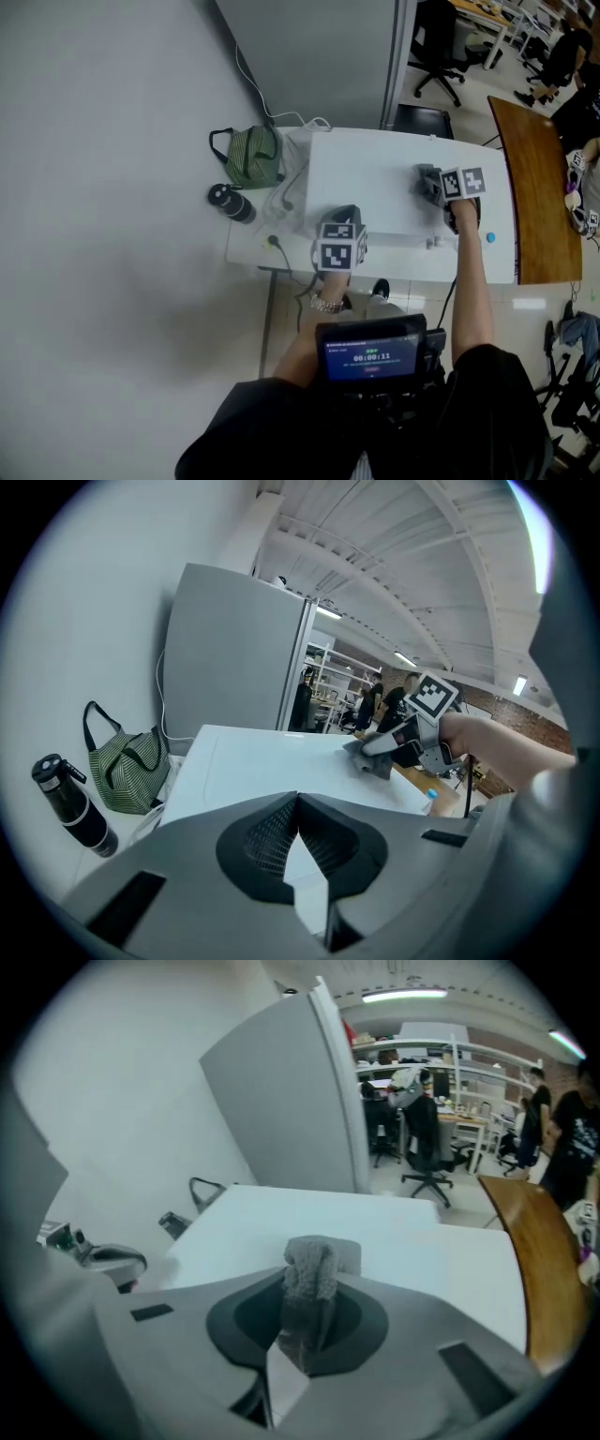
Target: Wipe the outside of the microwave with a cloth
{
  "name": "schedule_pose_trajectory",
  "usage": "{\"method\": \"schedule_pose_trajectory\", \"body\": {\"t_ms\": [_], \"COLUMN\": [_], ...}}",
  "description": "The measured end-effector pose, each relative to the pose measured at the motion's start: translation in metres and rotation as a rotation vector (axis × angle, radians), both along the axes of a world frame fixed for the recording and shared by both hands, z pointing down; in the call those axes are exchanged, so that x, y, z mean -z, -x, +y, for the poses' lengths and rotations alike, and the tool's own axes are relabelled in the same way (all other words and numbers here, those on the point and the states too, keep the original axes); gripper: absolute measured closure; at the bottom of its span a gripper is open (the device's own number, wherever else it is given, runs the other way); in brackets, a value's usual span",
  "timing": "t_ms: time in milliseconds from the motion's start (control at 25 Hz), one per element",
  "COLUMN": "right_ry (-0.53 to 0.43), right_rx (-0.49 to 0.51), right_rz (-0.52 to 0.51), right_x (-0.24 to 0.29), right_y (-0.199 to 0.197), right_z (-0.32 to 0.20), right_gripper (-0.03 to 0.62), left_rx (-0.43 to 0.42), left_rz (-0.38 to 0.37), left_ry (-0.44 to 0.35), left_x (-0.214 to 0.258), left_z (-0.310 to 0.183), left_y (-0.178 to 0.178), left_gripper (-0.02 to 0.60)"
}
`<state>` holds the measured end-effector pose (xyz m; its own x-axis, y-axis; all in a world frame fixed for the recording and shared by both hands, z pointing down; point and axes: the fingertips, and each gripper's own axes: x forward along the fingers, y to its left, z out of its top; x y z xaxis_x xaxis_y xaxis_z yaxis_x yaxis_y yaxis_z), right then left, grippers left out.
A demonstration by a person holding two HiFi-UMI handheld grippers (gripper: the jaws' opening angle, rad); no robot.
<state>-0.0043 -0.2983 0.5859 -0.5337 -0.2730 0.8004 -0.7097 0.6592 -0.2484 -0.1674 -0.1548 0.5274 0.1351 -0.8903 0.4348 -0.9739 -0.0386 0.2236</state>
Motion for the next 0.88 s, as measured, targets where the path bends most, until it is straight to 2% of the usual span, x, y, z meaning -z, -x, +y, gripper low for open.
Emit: {"method": "schedule_pose_trajectory", "body": {"t_ms": [80, 200, 280, 400, 520, 640, 760, 880], "right_ry": [0.021, 0.101, 0.146, 0.174, 0.18, 0.18, 0.152, 0.136], "right_rx": [0.123, 0.316, 0.438, 0.554, 0.598, 0.588, 0.536, 0.443], "right_rz": [-0.095, -0.231, -0.227, -0.171, -0.094, -0.095, -0.077, -0.07], "right_x": [0.011, 0.02, 0.012, -0.007, -0.029, -0.033, -0.033, -0.035], "right_y": [0.075, 0.186, 0.235, 0.276, 0.284, 0.275, 0.241, 0.187], "right_z": [0.029, 0.09, 0.134, 0.177, 0.19, 0.185, 0.164, 0.135], "right_gripper": [0.551, 0.551, 0.551, 0.551, 0.551, 0.551, 0.551, 0.553], "left_rx": [0.035, 0.124, 0.197, 0.284, 0.316, 0.301, 0.254, 0.178], "left_rz": [-0.013, -0.048, -0.058, -0.053, -0.048, -0.044, -0.032, -0.019], "left_ry": [0.013, 0.034, 0.046, 0.045, 0.052, 0.065, 0.071, 0.064], "left_x": [-0.002, -0.006, -0.009, -0.008, -0.01, -0.015, -0.021, -0.024], "left_z": [0.008, 0.027, 0.045, 0.068, 0.08, 0.079, 0.065, 0.044], "left_y": [0.013, 0.048, 0.077, 0.109, 0.123, 0.121, 0.107, 0.082], "left_gripper": [0.581, 0.581, 0.581, 0.581, 0.581, 0.581, 0.581, 0.581]}}
